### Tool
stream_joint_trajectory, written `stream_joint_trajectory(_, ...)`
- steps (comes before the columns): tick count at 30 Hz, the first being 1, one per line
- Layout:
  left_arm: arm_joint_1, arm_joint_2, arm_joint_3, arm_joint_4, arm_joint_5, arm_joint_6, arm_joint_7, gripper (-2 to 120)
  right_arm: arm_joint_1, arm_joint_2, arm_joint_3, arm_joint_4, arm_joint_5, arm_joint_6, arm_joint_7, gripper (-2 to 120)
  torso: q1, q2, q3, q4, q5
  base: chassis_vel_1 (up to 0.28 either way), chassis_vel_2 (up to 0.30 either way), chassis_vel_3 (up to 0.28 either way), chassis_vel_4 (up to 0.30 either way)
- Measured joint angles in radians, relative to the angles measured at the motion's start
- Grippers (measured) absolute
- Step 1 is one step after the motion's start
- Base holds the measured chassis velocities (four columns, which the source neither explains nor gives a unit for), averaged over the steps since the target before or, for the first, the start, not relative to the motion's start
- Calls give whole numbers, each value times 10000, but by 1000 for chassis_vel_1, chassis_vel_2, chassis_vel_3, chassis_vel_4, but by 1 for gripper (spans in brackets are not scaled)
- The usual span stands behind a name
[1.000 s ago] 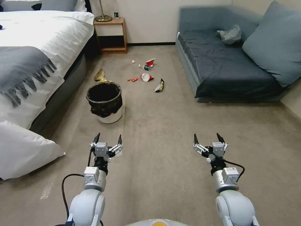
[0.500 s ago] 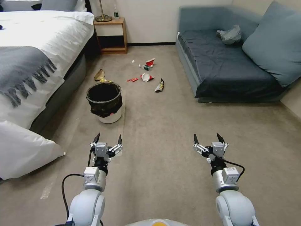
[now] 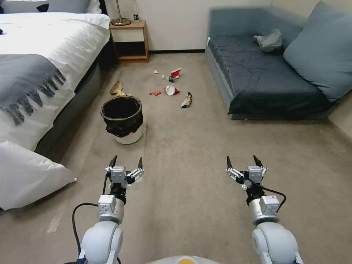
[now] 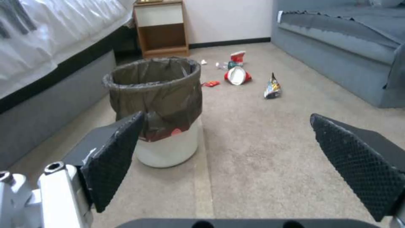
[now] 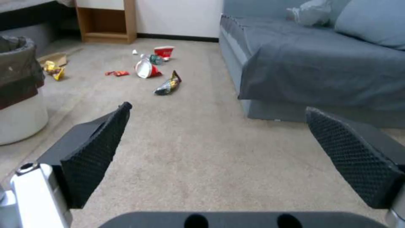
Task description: Pick up the trash can from the floor.
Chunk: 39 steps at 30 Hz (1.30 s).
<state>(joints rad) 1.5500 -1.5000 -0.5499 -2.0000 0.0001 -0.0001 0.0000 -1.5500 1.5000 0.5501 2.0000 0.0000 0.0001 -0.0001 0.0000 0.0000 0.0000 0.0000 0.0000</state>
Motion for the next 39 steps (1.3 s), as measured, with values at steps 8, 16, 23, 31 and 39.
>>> stream_joint_trajectory(8,91,559,-1202,402,-1349,-1036,216,99,-571,189,-32,1,-468,1375,-382,100,0,0,0,0,-2,0,0,0,0)
stream_joint_trajectory(16,228,1351,-2608,1084,-3499,-2602,771,100,-1018,360,-21,49,-694,2723,-1221,100,0,0,0,0,-7,0,0,0,0)
stream_joint_trajectory(23,254,1433,-2509,1220,-3715,-2736,972,99,-758,313,109,64,-684,2720,-1262,100,0,0,0,0,0,0,0,0,0)
stream_joint_trajectory(31,211,1413,-2396,1442,-3706,-3114,1064,97,-597,375,118,-15,-662,2688,-1274,100,0,0,0,0,0,0,0,0,0)
stream_joint_trajectory(39,193,1392,-2364,1562,-3740,-3328,1093,98,-581,417,105,-72,-631,2687,-1314,100,0,0,0,0,0,0,0,0,0)
